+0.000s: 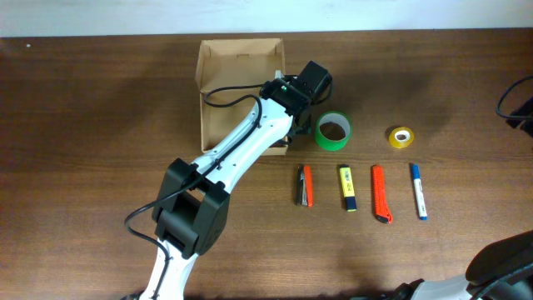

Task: Pack container
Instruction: 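Push the box lid open and slide the box right with the left gripper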

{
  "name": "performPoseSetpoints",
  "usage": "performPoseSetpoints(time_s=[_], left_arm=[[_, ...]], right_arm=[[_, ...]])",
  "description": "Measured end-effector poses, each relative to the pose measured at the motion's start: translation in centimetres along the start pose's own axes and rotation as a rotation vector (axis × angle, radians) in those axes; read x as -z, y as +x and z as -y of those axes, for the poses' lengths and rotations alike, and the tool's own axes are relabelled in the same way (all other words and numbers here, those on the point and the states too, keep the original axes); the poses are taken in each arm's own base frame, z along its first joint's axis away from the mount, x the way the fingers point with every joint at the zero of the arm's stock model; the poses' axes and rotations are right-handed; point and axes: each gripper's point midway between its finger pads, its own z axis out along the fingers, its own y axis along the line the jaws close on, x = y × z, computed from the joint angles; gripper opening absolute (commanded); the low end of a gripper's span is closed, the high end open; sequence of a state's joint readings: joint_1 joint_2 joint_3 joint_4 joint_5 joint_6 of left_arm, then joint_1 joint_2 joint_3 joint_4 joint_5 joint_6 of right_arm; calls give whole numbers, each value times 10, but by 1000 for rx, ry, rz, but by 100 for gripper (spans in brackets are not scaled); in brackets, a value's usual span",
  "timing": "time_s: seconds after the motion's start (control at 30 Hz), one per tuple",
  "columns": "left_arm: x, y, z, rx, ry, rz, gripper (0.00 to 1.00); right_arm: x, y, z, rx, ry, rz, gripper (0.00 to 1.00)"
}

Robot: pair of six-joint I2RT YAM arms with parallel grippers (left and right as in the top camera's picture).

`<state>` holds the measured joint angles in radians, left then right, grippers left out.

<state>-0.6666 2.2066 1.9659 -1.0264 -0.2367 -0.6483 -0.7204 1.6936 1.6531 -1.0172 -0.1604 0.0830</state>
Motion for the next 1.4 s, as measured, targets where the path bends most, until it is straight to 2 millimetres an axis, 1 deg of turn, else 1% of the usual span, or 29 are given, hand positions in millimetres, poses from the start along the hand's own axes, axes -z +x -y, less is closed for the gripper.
performPoseSetpoints(time_s=[0.1,0.17,0.2,0.33,0.8,1.27,1.4], left_arm=[[-5,0,2,-10,4,-2,2],[-12,2,5,-21,9,-14,2],[-19,6,5,-29,6,-31,2],[-33,14,6,-45,1,-63,2],[-33,-1,19,-25,54,-4,2],[-35,-6,15,36,63,-8,2],[-41,-3,12,44,68,-33,2]], right_arm=[[0,0,0,0,0,0,99],[0,0,0,0,0,0,99],[0,0,0,0,0,0,99],[0,0,0,0,0,0,99],[0,0,0,0,0,0,99],[0,0,0,0,0,0,99],[0,0,0,0,0,0,99]])
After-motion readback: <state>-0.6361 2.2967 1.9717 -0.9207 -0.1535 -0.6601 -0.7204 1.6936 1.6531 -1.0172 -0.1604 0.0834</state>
